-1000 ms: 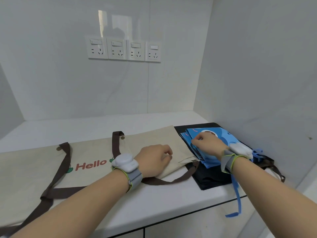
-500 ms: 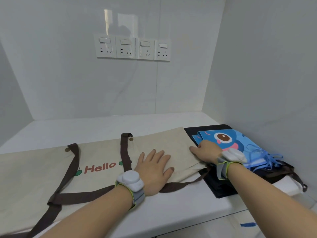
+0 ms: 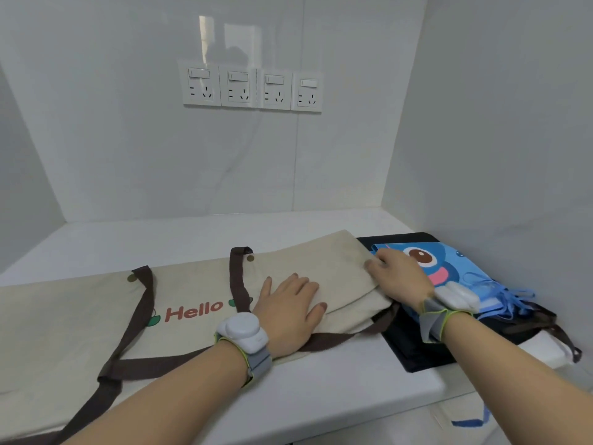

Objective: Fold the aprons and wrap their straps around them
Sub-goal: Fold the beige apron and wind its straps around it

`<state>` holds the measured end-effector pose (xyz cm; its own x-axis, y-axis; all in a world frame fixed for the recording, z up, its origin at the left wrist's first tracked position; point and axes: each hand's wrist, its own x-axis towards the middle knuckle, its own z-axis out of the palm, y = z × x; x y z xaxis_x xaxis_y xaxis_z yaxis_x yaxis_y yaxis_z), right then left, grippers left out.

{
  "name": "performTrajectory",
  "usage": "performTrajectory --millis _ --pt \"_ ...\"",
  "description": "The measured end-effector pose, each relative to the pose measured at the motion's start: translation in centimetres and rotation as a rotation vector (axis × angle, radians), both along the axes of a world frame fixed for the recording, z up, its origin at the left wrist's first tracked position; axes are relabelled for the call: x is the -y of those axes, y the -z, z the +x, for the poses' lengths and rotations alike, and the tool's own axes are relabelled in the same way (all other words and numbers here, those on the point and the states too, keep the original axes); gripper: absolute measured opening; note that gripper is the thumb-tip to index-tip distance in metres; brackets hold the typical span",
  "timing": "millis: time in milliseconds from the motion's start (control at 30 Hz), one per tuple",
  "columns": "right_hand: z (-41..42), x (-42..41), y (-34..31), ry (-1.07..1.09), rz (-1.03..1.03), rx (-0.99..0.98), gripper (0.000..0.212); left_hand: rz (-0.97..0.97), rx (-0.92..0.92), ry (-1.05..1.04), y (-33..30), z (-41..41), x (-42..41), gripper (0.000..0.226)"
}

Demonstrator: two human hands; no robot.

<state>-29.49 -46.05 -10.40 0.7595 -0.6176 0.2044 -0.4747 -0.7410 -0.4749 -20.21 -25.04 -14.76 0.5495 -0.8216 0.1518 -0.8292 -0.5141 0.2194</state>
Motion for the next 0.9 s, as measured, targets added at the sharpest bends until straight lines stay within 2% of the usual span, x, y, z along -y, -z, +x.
performTrajectory --millis 167,333,433,533,667,800,900 --pt "-3.5 6.9 -0.9 0.211 -0.006 -0.008 0.028 0.064 0.066 0.017 -1.5 -0.2 2.1 0.055" --pt "-6.7 9.7 -0.9 0.317 0.118 0.083 0.025 0.161 0.028 -0.051 0.7 -1.0 4.0 0.060" --pt "-5.7 8.4 -2.0 0.211 0.209 0.231 0.026 0.157 0.010 -0.082 1.3 -1.1 4.2 0.061" --pt "-3.8 5.2 -4.7 0.054 0.386 0.374 0.028 0.165 -0.010 -0.092 1.3 -1.4 4.3 0.064" --pt "-1.2 -0.9 -8.8 -0.174 0.574 0.390 0.021 0.096 -0.102 -0.121 -2.6 0.5 3.2 0.069" --pt "1.8 -7.1 -10.2 -0.341 0.661 0.376 0.015 0.151 0.031 -0.209 -5.9 4.2 -4.8 0.049" --pt "3.8 -10.7 -9.5 -0.392 0.603 0.333 0.016 0.193 0.029 -0.368 -4.8 6.2 -12.5 0.043"
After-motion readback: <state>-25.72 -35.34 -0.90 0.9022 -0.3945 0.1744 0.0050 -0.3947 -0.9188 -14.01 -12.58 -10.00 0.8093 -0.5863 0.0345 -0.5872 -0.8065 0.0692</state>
